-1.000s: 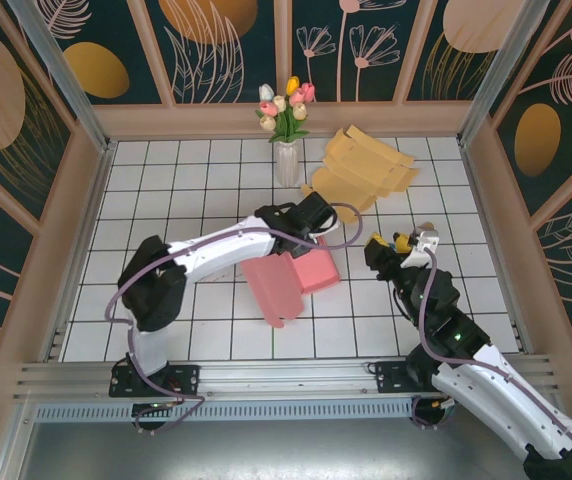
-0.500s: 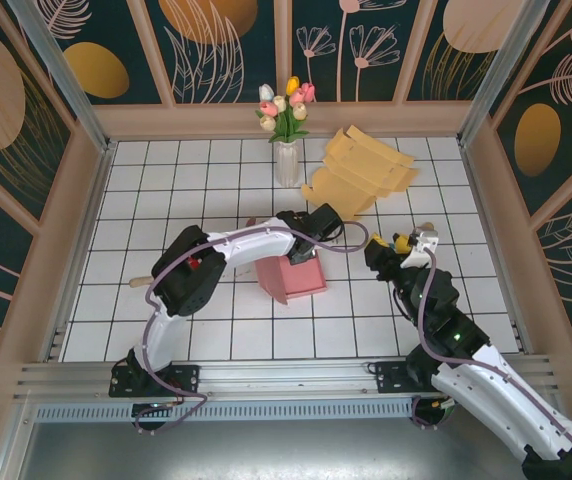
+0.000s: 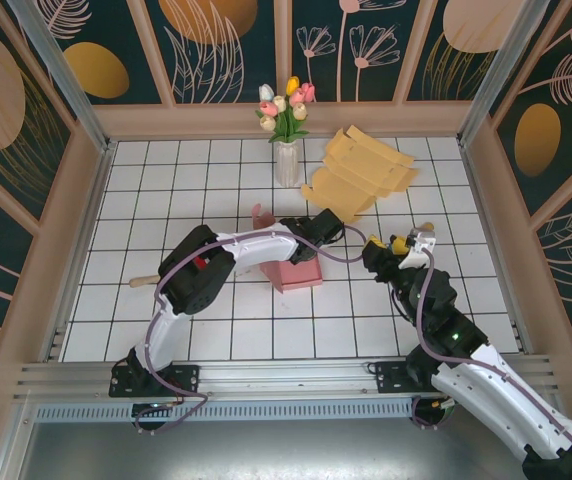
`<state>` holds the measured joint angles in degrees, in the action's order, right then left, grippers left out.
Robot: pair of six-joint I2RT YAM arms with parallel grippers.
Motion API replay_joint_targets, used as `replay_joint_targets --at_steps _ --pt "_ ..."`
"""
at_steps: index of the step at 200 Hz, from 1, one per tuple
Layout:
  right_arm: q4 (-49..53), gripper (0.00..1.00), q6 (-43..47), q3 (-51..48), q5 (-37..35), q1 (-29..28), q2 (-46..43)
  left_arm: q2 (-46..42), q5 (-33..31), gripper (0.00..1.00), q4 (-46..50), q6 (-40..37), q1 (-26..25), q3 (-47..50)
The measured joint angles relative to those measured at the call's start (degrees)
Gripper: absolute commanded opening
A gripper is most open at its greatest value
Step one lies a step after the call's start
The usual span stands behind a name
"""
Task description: Fold the paper box
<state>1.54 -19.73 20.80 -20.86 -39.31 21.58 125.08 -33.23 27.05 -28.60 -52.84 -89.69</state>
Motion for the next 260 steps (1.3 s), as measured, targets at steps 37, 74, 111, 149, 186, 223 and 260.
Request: replay_joint_targets --at_steps 37,74,111,149,186,223,260 --pt "0.0 0.61 -0.17 0.0 0.0 0.0 0.0 1.11 -1.07 0.23 -0.09 0.11 0.07 -0.11" --pt "-0.02 0.61 -0.15 0.0 0.0 0.0 0.31 1.09 -1.86 0.34 -0.09 0.24 0.07 -0.22" --pt "-0.04 0.61 -0.15 -0.31 0.02 0.0 0.72 -0.28 -1.88 0.43 -0.04 0.35 0.07 -0.28" --pt "-0.09 0.61 -0.15 -0.35 0.02 0.02 0.96 -4.02 -1.81 0.51 0.17 0.37 0.07 -0.28" --pt "-0.2 0.61 -0.15 -0.35 0.02 0.02 1.09 -5.01 -0.15 0.51 1.57 0.35 1.38 -0.31" --pt "-0.2 0.62 -0.15 -0.35 0.87 0.02 1.09 -4.9 3.72 0.51 3.26 0.28 4.66 -1.22" --pt "-0.2 0.62 -0.15 -0.35 1.68 0.02 1.09 -3.69 4.68 0.5 3.17 -0.44 5.49 -2.12"
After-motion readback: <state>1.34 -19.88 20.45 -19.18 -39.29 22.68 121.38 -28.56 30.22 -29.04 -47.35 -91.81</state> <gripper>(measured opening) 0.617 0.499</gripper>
